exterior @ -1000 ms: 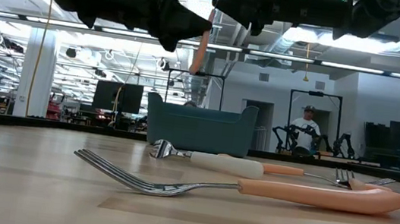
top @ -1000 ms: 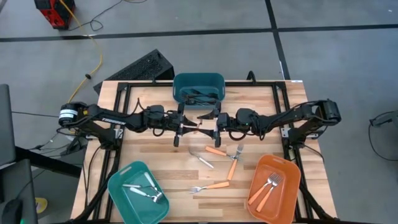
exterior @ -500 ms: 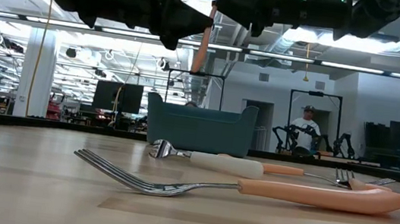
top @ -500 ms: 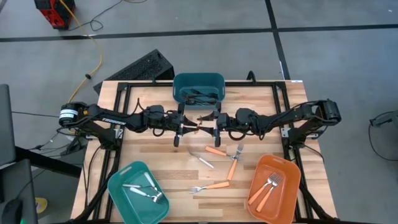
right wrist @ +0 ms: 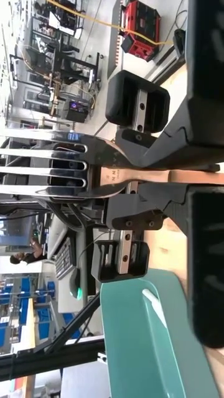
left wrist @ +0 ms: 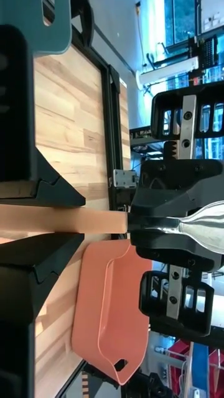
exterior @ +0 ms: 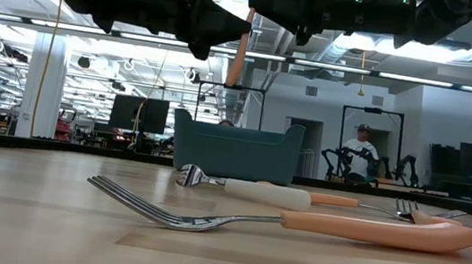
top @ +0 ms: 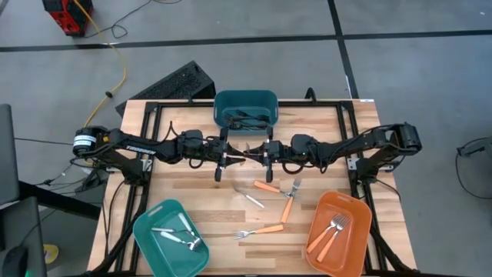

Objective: Sort silverware by color (type)
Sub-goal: Put the orange fork into the orange bin

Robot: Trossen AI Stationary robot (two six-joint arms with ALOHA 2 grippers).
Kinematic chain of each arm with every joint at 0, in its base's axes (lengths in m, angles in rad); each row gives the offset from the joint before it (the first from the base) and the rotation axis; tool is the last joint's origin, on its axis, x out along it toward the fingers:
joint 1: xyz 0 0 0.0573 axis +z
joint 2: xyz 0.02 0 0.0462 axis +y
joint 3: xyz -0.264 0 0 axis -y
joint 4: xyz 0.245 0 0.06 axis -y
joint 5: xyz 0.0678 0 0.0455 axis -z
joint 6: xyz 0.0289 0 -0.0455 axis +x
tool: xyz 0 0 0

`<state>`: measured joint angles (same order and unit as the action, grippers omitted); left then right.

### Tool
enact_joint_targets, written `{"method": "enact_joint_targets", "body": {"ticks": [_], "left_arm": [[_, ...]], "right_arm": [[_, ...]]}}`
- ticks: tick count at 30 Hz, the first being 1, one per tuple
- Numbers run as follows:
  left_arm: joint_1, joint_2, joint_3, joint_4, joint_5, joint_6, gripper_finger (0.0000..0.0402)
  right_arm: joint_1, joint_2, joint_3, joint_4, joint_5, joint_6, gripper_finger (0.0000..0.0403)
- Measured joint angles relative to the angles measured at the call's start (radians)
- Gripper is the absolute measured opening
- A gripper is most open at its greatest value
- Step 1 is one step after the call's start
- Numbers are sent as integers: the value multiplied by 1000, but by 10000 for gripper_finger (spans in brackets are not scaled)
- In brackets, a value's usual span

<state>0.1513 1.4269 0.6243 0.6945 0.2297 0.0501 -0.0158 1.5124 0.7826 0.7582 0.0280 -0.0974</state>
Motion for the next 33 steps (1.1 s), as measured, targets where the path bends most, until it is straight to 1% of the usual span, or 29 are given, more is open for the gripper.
{"method": "enact_joint_targets", "body": {"ticks": [3,5,11,15,19,24,27,33], "left_arm": [[0,0,0,0,-7,-2,54],[0,0,0,0,-7,-8,70],[0,0,0,-10,-6,-40,143],[0,-7,0,-50,-1,-55,195],[0,-46,0,-121,1,-69,229],[0,-121,-1,-250,-14,-75,237],[0,-173,-1,-340,-53,-91,236],[-1,-273,-1,-451,-64,-127,235]], "right_arm": [[0,0,0,0,0,4,40],[0,0,0,0,0,15,40],[0,0,0,0,0,18,40],[0,0,0,0,0,18,40],[0,-1,0,0,0,19,40],[0,-22,0,-31,0,19,40],[3,-41,0,-67,0,19,40],[16,-155,0,-269,-1,13,40]]}}
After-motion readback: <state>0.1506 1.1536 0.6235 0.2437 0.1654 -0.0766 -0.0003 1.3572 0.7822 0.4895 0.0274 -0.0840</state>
